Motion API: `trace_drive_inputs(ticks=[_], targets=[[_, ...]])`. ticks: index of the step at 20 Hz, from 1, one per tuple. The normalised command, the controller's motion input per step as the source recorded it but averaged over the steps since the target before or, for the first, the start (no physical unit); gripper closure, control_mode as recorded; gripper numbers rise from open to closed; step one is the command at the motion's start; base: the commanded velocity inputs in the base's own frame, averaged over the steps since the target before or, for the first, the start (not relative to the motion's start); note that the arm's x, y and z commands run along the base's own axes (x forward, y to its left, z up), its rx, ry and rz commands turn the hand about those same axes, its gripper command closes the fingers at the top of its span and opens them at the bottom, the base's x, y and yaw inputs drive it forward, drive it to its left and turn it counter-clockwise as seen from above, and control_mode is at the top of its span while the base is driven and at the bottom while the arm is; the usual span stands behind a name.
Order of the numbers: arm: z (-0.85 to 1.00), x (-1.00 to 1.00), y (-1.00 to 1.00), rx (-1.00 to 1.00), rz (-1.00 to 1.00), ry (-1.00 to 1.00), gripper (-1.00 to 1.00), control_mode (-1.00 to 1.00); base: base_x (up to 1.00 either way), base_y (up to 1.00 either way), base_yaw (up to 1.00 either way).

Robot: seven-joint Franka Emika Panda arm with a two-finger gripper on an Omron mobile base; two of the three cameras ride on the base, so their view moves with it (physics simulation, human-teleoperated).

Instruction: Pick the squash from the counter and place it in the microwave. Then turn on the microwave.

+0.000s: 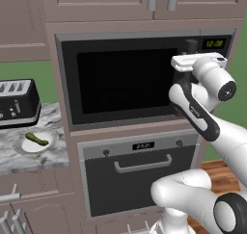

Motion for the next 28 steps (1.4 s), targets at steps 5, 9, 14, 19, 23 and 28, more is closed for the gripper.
trace_drive_inputs(ticks=[5, 9, 14, 19, 23, 28], targets=[[0.0, -0.06, 0.0, 0.0, 0.0, 0.0, 1.0, -1.0, 0.0, 0.0, 0.0], [0.0, -0.45, 0.08, 0.0, 0.03, -0.02, 1.0, -1.0, 0.0, 0.0, 0.0], [0.0, -0.6, 0.28, 0.0, 0.17, -0.09, 1.0, -1.0, 0.0, 0.0, 0.0], [0.0, -0.49, 0.26, 0.0, 0.2, -0.01, 1.0, -1.0, 0.0, 0.0, 0.0], [0.0, -0.51, 0.26, 0.0, 0.19, 0.0, 1.0, -1.0, 0.0, 0.0, 0.0], [0.0, -0.48, 0.34, 0.0, 0.18, 0.0, 1.0, -1.0, 0.0, 0.0, 0.0]])
